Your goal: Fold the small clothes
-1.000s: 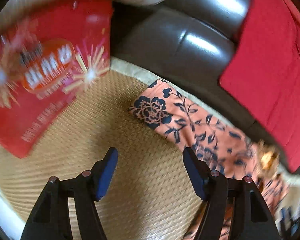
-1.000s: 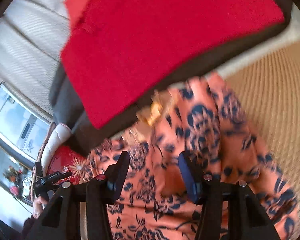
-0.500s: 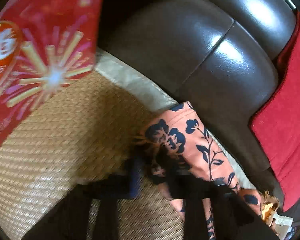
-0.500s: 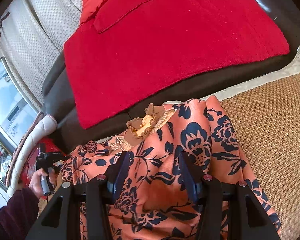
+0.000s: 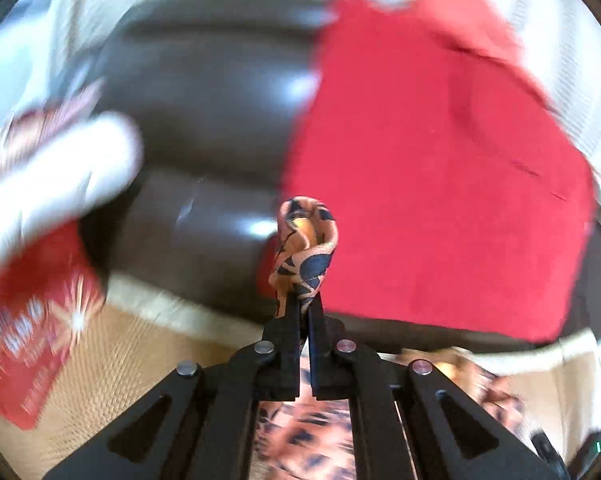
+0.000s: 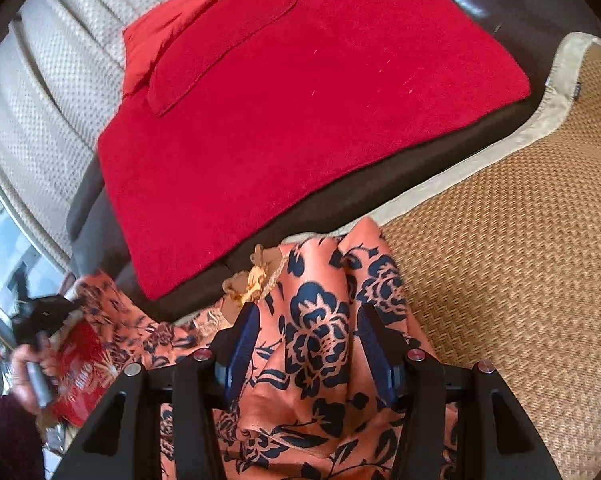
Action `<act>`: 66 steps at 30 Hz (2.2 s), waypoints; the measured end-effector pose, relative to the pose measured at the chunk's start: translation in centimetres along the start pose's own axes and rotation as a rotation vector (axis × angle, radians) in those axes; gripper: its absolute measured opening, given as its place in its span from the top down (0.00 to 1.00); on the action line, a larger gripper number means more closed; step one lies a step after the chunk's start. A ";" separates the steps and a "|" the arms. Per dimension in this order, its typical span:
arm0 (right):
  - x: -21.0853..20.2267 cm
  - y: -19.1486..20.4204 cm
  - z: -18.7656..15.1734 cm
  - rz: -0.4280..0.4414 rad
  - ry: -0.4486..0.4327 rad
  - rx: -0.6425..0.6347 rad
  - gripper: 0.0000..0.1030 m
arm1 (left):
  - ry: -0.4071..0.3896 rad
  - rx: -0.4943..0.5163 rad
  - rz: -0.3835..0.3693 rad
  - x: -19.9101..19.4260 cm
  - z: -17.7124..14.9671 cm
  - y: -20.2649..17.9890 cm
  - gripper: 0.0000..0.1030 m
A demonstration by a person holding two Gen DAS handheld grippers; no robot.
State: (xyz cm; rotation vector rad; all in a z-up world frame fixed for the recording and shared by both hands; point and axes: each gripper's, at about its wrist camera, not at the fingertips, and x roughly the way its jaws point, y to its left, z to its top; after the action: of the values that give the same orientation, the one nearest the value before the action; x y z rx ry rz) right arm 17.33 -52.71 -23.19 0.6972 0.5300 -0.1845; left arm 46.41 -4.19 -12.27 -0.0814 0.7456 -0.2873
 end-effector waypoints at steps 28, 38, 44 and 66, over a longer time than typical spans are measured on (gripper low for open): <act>-2.3 -0.1 1.2 0.083 0.018 0.013 0.39 | 0.263 0.228 0.149 1.6 -15.2 -5.9 0.28; 1.7 3.0 -2.0 -0.092 0.234 -0.204 0.53 | 0.358 0.182 0.246 4.0 -20.0 -1.7 0.33; 3.4 3.9 -4.6 -0.054 0.402 -0.313 0.55 | 0.345 0.160 0.234 1.4 -21.9 -0.2 0.33; -13.9 -9.6 -15.5 -0.171 0.569 -0.018 0.28 | 0.469 -0.071 0.056 -12.3 -35.7 10.3 0.18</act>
State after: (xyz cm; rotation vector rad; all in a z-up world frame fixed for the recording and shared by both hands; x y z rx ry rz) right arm -3.96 -50.03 -31.26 0.6849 1.1361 -0.1392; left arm 15.90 10.22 -32.16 -0.0604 1.2225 -0.2278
